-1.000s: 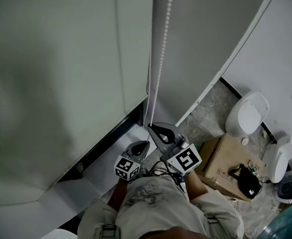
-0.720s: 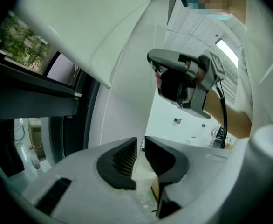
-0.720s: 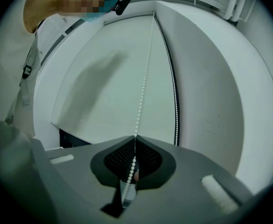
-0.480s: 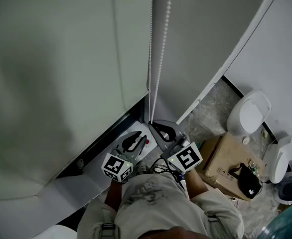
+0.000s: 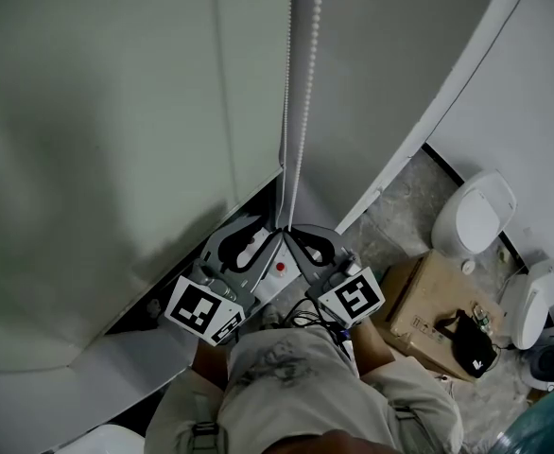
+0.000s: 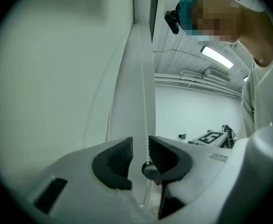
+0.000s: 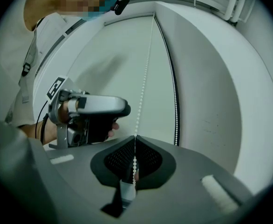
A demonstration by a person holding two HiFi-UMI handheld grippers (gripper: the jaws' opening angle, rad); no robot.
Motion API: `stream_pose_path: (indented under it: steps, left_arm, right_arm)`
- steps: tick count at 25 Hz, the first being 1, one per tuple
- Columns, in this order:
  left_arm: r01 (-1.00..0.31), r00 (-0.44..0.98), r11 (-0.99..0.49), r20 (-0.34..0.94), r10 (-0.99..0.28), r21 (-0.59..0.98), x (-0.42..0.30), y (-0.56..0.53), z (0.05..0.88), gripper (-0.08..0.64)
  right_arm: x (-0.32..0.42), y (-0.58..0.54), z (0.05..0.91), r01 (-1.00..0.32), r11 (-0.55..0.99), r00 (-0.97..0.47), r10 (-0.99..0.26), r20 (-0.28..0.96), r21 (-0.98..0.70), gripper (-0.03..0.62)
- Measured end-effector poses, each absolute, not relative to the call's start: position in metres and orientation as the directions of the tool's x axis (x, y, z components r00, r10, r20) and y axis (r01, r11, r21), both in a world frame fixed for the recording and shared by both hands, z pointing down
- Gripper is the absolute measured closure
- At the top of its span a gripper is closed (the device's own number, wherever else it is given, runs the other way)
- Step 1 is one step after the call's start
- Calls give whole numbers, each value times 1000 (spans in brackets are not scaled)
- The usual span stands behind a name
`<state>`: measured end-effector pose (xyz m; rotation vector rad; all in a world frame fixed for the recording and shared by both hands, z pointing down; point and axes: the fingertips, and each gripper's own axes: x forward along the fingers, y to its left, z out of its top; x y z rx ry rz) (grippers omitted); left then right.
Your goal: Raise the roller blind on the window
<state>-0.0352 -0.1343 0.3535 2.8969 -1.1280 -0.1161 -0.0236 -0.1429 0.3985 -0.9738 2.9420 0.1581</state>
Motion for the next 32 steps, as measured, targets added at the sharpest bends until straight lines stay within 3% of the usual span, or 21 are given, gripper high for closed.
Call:
stream_pose_path:
  steps: [15,18,20,32]
  left_arm:
    - [-645,753,-761,-215,-621,-63,-7,-152,257,425]
    - [-657,744,-750,-230,-628,-75,-6,-155,250,456]
    - [-669,734,-738,-240,-636,-90,-7,-156,247,525]
    - [-682,724,-727,-212,-657,-77,-12,-155,258,540]
  right_arm:
    - [-31,-140,395,-598,797,-802,-593,-79,87,581]
    - [-31,-139,395,-599,796,-801,-594,-83,88,581]
    - [-32,-139,394,-600,795,-800,-594,-83,90,581]
    - [-31,-139,404,-595,797,-803,-592,-63,100,581]
